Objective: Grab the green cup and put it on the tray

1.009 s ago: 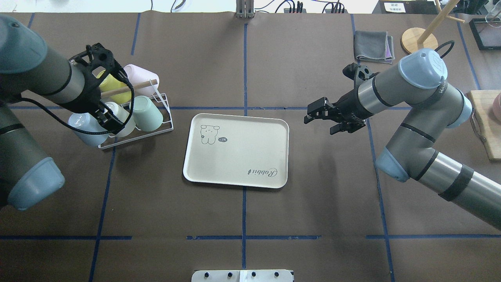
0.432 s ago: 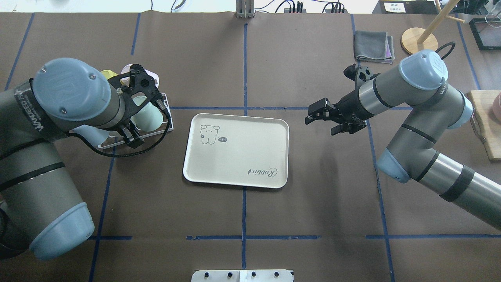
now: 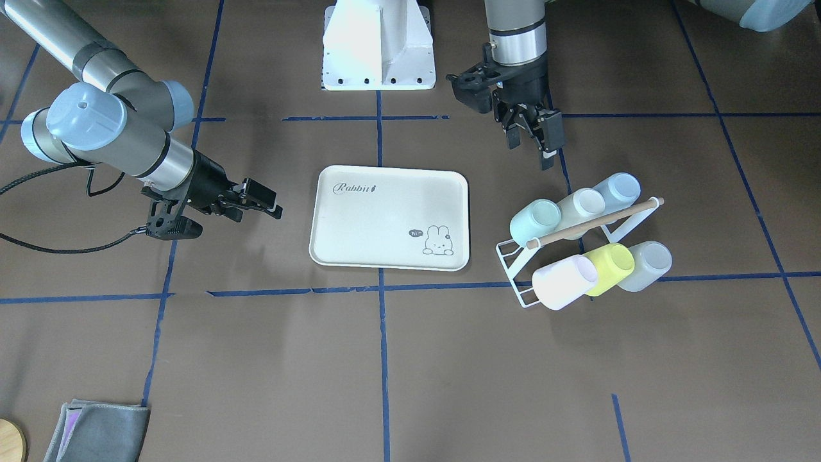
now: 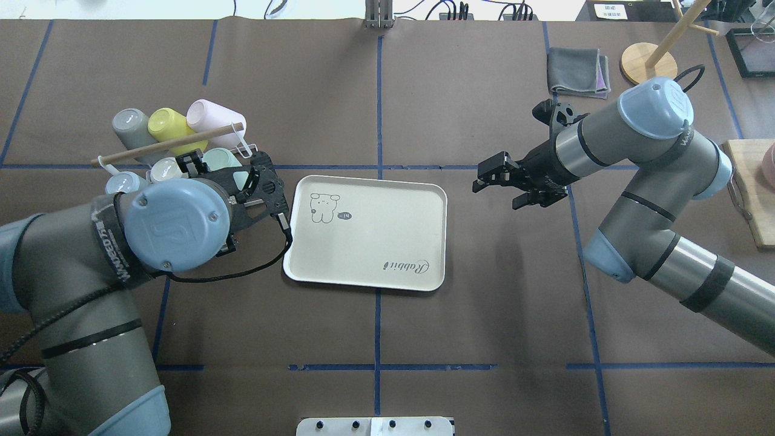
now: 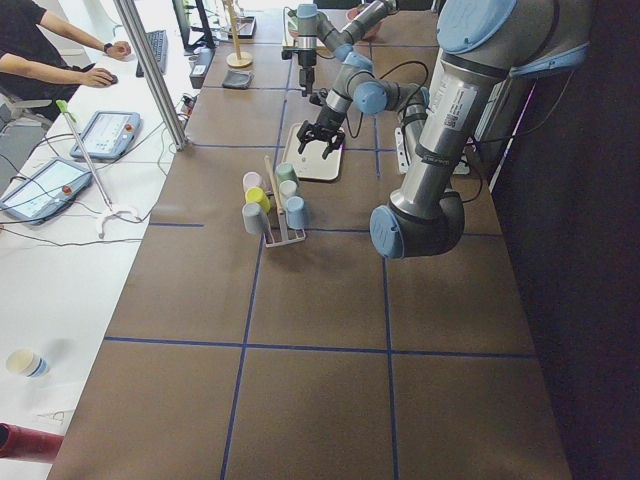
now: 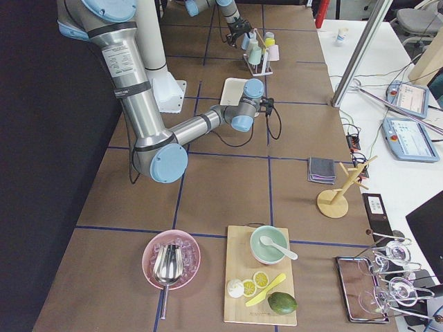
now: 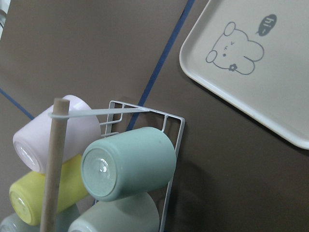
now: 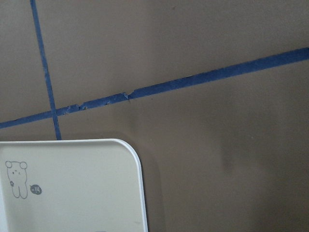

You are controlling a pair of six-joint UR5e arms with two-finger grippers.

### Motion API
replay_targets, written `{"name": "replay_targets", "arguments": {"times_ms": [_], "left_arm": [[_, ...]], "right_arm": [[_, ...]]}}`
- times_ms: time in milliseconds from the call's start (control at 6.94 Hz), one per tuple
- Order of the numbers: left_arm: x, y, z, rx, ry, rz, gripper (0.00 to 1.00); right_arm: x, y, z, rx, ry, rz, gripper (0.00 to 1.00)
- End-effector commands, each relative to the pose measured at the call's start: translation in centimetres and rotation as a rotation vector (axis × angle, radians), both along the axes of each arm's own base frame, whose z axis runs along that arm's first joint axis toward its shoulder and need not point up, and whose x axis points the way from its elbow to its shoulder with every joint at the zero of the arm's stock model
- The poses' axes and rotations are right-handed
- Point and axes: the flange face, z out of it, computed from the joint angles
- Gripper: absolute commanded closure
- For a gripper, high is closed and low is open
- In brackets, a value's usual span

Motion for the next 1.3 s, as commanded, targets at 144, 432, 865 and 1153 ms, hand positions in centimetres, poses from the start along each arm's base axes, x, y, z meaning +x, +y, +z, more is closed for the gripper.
{"name": "replay_targets", "arguments": {"times_ms": [144, 432, 865, 1153], "left_arm": [[3.0, 0.0, 0.0, 0.16, -0.308, 0.171, 0.0], [5.5, -1.3, -1.1, 0.205, -0.465, 0.307, 0.0], [9.5, -3.1, -3.1, 0.155, -0.593, 0.373, 0.0], [11.6, -4.0, -0.7, 0.097, -0.683, 0.396, 0.0]], "right_arm": [[0.0, 0.1, 0.1, -0.003, 0.001, 0.0, 0.0], [0.0, 0.1, -0.1, -0.001, -0.001, 0.0, 0.0], [-0.1, 0.0, 0.1, -0.003, 0.001, 0.002, 0.0], [0.0, 0.1, 0.1, -0.004, 0.001, -0.001, 0.0]]}}
